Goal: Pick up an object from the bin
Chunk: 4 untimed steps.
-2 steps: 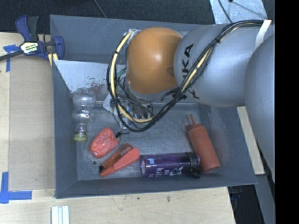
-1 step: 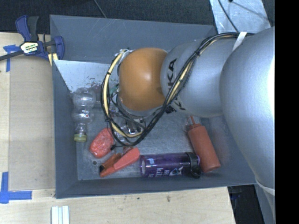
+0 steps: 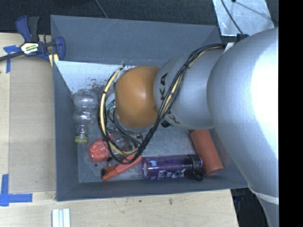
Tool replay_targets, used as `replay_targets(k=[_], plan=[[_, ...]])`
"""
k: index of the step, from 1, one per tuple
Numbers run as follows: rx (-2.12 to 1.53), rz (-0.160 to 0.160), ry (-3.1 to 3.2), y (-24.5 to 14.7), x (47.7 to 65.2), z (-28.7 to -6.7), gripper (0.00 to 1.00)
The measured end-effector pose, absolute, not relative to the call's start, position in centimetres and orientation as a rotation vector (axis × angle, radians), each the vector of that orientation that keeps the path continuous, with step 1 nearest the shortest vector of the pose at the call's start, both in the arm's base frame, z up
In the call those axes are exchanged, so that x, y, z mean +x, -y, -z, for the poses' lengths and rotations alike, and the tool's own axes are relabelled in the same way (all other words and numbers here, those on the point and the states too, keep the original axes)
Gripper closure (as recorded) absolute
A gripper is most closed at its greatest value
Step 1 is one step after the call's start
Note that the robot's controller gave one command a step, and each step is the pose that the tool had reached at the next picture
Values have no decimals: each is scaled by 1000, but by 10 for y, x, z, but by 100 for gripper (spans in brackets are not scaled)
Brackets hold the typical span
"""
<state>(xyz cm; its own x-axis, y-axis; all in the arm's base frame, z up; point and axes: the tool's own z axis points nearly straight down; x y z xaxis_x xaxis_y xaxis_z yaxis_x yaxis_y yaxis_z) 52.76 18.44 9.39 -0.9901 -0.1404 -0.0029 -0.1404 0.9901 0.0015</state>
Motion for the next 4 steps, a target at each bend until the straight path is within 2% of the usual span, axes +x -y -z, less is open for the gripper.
replay_targets(k=[1,2,3,4], plan=[[-220,-3,-3131,-184,528,-94,100],[-239,-5,-3132,-183,537,-89,100],[-239,-4,-3121,-185,521,-73,0],[-237,-4,-3124,-185,521,-75,100]])
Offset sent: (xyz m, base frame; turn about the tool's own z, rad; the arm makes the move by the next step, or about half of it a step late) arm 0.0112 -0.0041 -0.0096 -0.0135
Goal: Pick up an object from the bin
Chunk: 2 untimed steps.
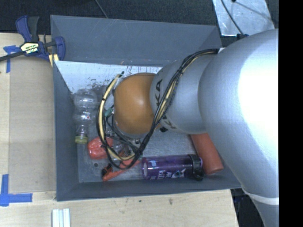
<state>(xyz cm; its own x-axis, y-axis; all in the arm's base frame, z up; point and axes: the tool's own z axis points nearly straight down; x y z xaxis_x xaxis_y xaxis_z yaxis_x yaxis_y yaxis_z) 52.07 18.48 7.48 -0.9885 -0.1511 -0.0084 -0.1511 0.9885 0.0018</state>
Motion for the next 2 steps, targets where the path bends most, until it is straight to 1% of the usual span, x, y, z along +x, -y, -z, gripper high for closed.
replay_targets(k=[2], plan=[[-234,-4,-3125,-185,521,-75,100]])
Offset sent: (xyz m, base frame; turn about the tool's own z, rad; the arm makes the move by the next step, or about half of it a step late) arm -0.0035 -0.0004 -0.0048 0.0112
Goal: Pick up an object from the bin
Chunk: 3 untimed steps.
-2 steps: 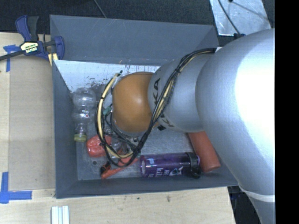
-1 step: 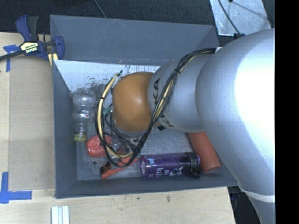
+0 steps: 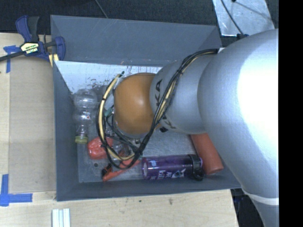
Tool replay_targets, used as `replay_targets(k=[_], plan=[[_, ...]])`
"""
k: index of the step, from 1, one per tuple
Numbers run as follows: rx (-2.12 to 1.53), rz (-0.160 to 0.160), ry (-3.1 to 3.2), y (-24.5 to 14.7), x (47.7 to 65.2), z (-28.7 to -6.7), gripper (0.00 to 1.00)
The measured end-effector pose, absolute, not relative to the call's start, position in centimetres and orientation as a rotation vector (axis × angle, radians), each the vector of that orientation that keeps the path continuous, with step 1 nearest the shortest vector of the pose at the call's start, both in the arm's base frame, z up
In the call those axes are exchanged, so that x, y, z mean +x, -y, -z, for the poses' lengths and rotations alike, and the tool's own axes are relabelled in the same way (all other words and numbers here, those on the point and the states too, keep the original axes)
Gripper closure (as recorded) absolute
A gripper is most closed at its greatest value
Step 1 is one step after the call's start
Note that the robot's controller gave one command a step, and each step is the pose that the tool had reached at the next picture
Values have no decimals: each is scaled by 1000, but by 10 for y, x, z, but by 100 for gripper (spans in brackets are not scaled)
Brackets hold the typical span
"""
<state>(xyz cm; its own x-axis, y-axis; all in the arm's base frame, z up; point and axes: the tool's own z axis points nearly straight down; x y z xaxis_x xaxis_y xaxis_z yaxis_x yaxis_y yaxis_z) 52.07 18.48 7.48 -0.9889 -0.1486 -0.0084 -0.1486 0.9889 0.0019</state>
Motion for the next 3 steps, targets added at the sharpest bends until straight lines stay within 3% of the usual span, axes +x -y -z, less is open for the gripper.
replay_targets(k=[1,2,3], plan=[[-204,-6,-3126,-189,542,-75,100],[-192,-9,-3126,-188,547,-75,100],[-273,-1,-3125,-175,547,-224,100]])
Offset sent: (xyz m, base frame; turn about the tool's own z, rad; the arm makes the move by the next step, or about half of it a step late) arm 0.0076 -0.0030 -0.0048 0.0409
